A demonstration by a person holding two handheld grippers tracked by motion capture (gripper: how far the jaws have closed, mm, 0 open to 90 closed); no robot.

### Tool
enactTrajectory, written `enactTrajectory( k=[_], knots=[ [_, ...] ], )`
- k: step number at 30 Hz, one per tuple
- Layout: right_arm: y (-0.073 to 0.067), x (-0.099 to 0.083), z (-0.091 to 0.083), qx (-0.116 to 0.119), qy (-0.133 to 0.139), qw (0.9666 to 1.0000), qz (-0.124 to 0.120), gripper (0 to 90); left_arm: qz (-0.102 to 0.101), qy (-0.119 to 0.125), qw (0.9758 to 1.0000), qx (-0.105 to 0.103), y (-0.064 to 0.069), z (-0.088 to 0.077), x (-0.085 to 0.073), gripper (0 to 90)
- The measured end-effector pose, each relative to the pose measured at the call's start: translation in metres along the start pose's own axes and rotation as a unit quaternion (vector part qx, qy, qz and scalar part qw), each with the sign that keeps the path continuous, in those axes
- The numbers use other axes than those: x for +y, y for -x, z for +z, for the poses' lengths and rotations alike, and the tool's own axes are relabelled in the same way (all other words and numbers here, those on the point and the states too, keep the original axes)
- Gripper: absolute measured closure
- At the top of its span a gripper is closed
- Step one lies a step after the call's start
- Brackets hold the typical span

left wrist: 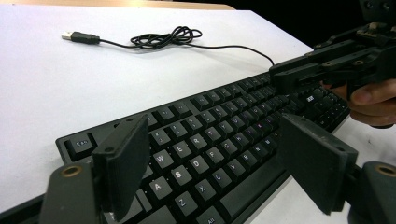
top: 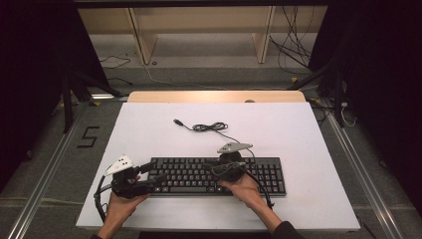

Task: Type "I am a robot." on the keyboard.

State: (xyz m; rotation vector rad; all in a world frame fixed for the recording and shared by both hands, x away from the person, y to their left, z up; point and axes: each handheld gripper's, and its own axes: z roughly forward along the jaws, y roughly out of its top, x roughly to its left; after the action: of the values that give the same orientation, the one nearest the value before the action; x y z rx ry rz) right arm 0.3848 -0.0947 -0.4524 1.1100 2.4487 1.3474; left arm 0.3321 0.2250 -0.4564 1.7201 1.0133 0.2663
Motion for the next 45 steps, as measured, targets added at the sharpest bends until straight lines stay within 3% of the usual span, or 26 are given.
enactTrajectory(
  k=[10,29,35,39,45],
  knots=[
    [-0.001,-0.003,0.011,-0.01,-0.027,0.9996,-0.006,89.1,0.0,-0.001,1.0,0.001,0.0,0.0,0.0,25.1],
    [0.002,-0.01,0.027,-0.039,-0.067,0.9969,-0.011,90.0,-0.001,-0.003,1.0,0.002,-0.001,0.0,0.0,25.1],
    [0.0,-0.011,0.028,-0.046,-0.065,0.9966,-0.019,90.0,-0.001,-0.003,1.0,0.004,-0.001,0.0,0.0,25.1],
    [0.001,-0.01,0.026,-0.041,-0.061,0.9973,-0.005,90.0,-0.002,-0.004,1.0,0.005,-0.001,0.0,0.0,25.1],
    [0.005,-0.009,0.013,-0.025,-0.026,0.9992,0.017,84.4,-0.004,-0.009,0.9999,0.006,-0.002,0.003,0.0,25.1]
  ],
)
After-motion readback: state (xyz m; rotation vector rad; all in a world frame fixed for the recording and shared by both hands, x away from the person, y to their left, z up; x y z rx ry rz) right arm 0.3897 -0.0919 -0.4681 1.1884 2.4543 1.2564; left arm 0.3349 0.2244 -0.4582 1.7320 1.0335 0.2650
